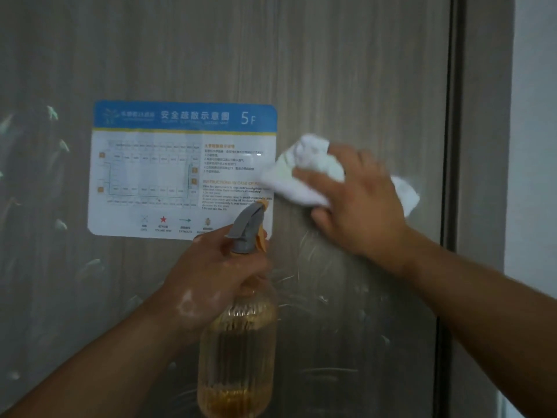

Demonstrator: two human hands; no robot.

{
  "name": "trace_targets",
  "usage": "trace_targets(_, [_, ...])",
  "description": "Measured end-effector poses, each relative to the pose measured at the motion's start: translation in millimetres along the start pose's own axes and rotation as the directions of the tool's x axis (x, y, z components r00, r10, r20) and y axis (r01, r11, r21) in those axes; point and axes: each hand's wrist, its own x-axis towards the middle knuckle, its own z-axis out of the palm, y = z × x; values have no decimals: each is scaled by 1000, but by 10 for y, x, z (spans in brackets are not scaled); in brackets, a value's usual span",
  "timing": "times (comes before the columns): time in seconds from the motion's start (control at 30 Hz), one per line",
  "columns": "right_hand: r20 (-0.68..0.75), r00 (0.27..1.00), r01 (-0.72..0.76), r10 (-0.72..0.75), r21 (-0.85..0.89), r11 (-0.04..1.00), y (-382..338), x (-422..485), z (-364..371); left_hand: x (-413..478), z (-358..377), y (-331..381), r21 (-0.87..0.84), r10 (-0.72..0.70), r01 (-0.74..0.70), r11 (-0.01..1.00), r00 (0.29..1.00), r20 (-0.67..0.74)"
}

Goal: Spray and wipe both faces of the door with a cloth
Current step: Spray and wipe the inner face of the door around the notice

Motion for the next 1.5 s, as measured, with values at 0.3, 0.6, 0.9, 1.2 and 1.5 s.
trace_targets(0.3, [122,967,221,-225,47,974,-49,-920,57,-211,-13,42,12,-4,3,1000,1000,17])
trace_targets(0.6, [-110,971,-218,213,-41,975,673,172,-239,-271,356,47,11,-40,38,999,987,154])
trace_targets(0.9, [-21,990,-141,142,30,989,658,-252,-256,-331,841,-2,10,-21,19,1000,970,241])
trace_targets(1.2, [-168,984,-46,63,103,994,682,-493,-200,-456,1128,-146,22,-52,48,999,969,243])
trace_targets(1.5, [-217,967,-136,135,8,991,586,-502,-160,-573,1174,-385,23,-85,82,996,963,256])
